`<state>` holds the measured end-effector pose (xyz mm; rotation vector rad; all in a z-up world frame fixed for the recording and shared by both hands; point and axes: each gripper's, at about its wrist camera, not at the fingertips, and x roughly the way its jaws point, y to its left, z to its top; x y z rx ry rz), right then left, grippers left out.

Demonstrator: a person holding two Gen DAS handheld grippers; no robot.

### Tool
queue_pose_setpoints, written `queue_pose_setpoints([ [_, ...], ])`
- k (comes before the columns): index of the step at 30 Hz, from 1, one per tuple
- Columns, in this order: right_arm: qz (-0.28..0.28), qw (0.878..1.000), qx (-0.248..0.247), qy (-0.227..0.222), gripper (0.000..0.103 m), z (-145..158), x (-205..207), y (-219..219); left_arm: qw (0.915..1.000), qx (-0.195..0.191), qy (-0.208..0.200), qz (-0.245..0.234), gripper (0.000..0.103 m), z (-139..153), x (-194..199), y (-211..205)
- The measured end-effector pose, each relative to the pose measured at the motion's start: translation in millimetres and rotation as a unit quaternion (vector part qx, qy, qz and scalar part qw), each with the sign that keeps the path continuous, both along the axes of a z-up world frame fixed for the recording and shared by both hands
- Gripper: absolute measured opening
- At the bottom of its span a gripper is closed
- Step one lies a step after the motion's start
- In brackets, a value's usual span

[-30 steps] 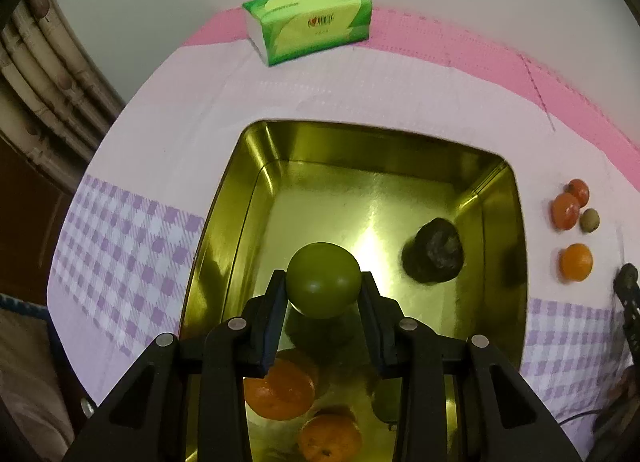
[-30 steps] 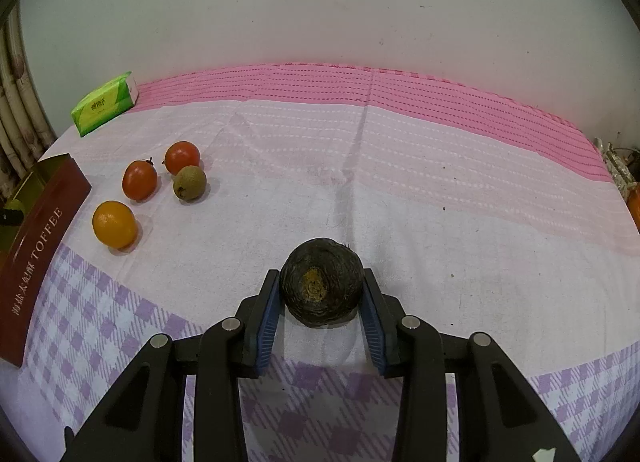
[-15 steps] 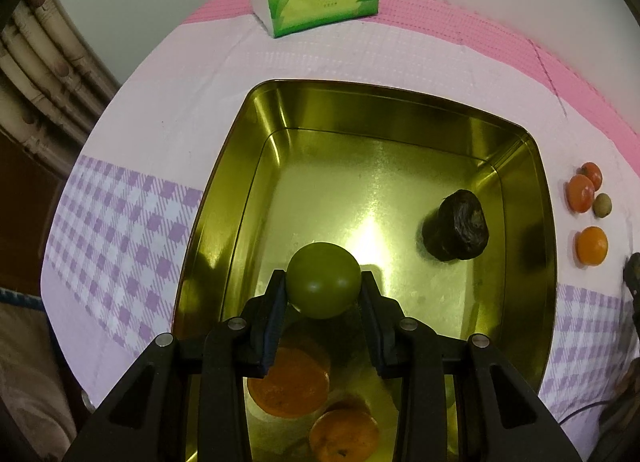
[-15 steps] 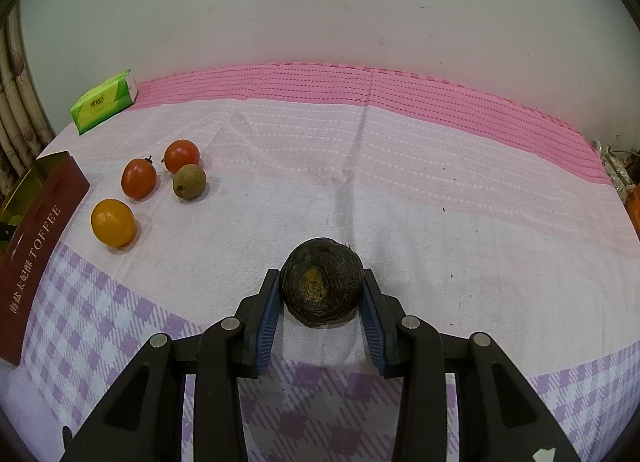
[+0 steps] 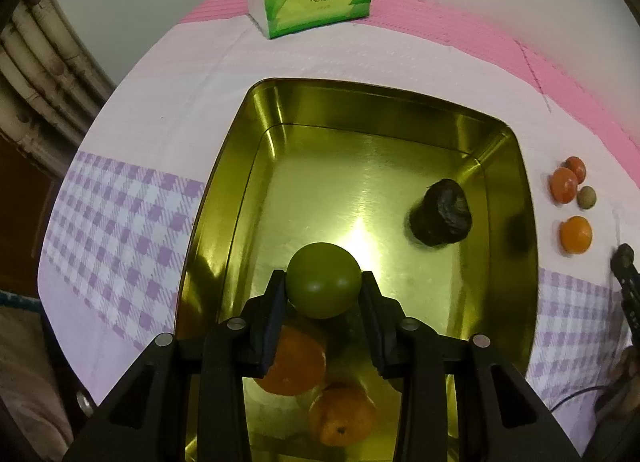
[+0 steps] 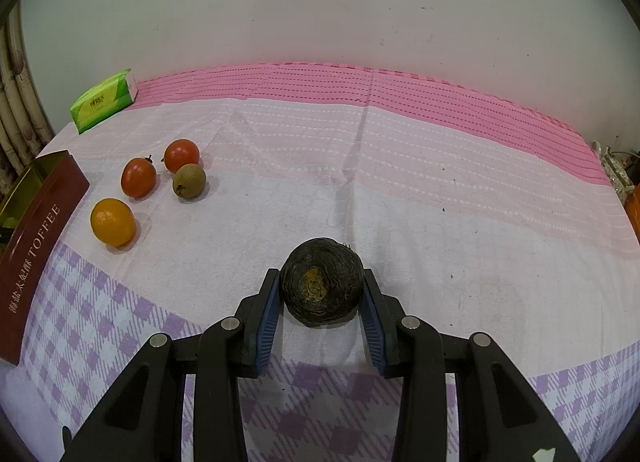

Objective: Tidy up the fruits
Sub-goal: 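Release the green lime into the gold tin with the left gripper while the right holds dark fruit, then carry the dark brown fruit into the gold tin with the right gripper and release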

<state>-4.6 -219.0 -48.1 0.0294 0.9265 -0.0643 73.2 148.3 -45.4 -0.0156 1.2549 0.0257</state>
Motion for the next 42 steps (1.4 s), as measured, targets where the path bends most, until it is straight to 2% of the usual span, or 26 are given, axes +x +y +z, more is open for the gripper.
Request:
queue_pose_setpoints([
  [3, 0.000, 1.000, 0.000, 0.000, 0.036, 0.2, -0.1, 0.8, 1.0000, -0.003, -0.006, -0.004, 0.039, 6.1, -6.0, -0.9],
  [6, 0.001, 1.000, -0.002, 0.000, 0.036, 0.0, -0.1, 0.3, 0.9999, -0.002, -0.014, -0.008, 0.052, 13.6, -12.0, -1.5],
  [7, 0.001, 1.000, -0.002, 0.000, 0.036, 0.1, -0.2, -0.2, 0.9997, -0.004, -0.020, -0.011, 0.053, 17.0, -14.9, -1.6],
  [13, 0.001, 1.000, -0.001, 0.000, 0.036, 0.1, -0.6, -1.9, 0.9990, -0.022, -0.037, -0.011, 0.054, 33.3, -28.5, 3.9],
  [19, 0.001, 1.000, -0.001, 0.000, 0.036, 0.3, -0.5, -0.6, 0.9971, -0.022, -0.069, -0.023, 0.054, 53.6, -49.4, 7.4],
  [24, 0.001, 1.000, -0.001, 0.000, 0.036, 0.4, -0.4, -0.2, 0.9971, -0.037, -0.066, -0.007, 0.054, 53.3, -53.5, 18.1],
  [33, -0.006, 1.000, -0.002, 0.004, 0.035, 2.3, 2.3, 0.7, 0.9981, -0.018, -0.056, 0.014, 0.054, 47.3, -70.9, 40.8],
  [35, -0.006, 1.000, -0.003, 0.002, 0.034, 8.5, 3.7, 1.4, 0.9978, -0.010, -0.062, 0.022, 0.055, 48.3, -76.2, 46.8],
  [38, -0.010, 1.000, 0.001, -0.014, 0.034, 31.1, 5.7, 7.2, 0.9966, -0.005, -0.075, 0.034, 0.062, 51.2, -81.5, 53.8],
  [40, 0.012, 0.999, 0.010, -0.031, 0.034, 50.0, 6.1, 21.1, 0.9952, -0.002, -0.090, 0.039, 0.066, 54.5, -83.6, 56.9],
  [42, 0.061, 0.997, 0.015, -0.046, 0.034, 71.0, 6.5, 52.2, 0.9942, 0.001, -0.099, 0.042, 0.070, 58.4, -84.5, 59.5],
])
